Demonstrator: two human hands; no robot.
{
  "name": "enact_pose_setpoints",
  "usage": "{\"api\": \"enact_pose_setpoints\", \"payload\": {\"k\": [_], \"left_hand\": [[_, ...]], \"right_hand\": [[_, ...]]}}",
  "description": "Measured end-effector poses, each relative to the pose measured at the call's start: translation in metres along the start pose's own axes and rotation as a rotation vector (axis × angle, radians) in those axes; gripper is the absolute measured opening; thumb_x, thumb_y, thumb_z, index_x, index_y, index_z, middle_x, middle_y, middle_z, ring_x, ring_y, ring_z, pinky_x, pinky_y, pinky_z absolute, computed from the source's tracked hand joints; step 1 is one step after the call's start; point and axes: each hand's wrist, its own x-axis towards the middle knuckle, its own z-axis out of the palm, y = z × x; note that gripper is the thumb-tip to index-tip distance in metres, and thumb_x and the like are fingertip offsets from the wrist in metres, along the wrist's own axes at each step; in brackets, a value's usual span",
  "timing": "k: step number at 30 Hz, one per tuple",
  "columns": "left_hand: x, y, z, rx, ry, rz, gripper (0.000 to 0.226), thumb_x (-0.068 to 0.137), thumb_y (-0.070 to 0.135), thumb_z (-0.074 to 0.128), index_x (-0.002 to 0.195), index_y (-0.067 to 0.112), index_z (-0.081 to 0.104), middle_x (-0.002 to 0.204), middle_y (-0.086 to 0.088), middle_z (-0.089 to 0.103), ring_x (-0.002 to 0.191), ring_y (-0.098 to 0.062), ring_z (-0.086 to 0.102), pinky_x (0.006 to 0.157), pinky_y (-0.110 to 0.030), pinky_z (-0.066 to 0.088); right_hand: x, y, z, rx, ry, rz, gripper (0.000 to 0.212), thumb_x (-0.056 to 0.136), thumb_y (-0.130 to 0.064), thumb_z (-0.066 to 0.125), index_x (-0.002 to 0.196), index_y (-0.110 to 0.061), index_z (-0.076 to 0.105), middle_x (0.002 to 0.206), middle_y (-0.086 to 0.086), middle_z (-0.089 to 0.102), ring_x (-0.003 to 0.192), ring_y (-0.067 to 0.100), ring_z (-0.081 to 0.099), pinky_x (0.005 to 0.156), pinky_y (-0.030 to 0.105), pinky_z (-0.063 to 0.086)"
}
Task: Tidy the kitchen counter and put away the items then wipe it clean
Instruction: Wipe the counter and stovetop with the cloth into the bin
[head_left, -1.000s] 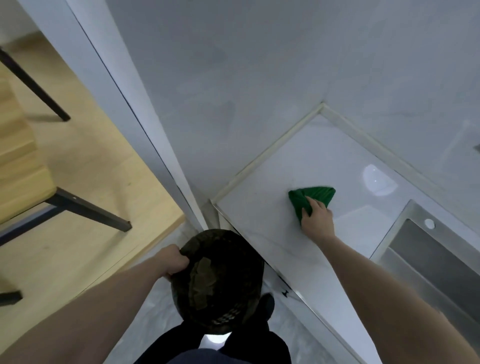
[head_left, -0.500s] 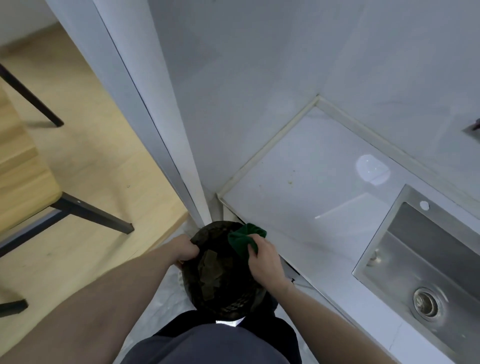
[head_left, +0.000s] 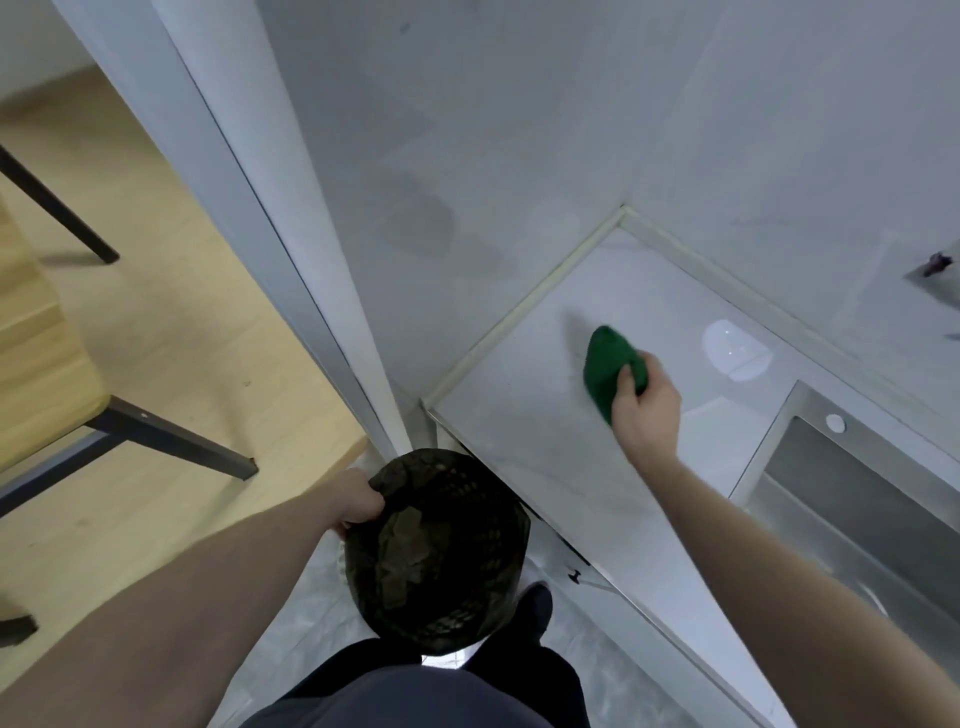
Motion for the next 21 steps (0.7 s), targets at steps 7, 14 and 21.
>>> {"api": "enact_pose_setpoints", "payload": {"k": [7, 14, 21], "left_hand": [[0.01, 0.0, -0.001, 0.017, 0.0, -0.034, 0.037, 0.089, 0.018, 0.056, 0.119, -0.003, 0.059, 0.114, -0.018, 0.063, 0.094, -0.035, 0.07, 0.067, -0.045, 0.065], [0.02, -0.004, 0.001, 0.012, -0.007, -0.062, 0.034, 0.088, 0.019, 0.054, 0.116, 0.001, 0.061, 0.112, -0.015, 0.065, 0.094, -0.032, 0.071, 0.067, -0.044, 0.065], [0.025, -0.004, 0.002, 0.024, -0.006, -0.067, 0.031, 0.092, 0.021, 0.054, 0.116, 0.003, 0.061, 0.113, -0.015, 0.066, 0.097, -0.031, 0.071, 0.071, -0.044, 0.065]], "right_hand": [[0.086, 0.029, 0.019, -0.243, -0.048, 0.093, 0.039, 0.1, -0.016, 0.043, 0.137, -0.012, 0.056, 0.13, 0.015, 0.063, 0.116, 0.037, 0.059, 0.102, 0.042, 0.047], [0.094, 0.041, 0.066, -0.323, -0.406, 0.157, 0.051, 0.105, -0.024, 0.045, 0.155, -0.014, 0.039, 0.155, 0.016, 0.044, 0.141, 0.037, 0.041, 0.119, 0.041, 0.031], [0.088, 0.046, 0.085, -0.29, -0.463, 0.094, 0.051, 0.106, -0.024, 0.046, 0.156, -0.019, 0.036, 0.165, 0.009, 0.027, 0.155, 0.031, 0.013, 0.127, 0.036, 0.002]]}}
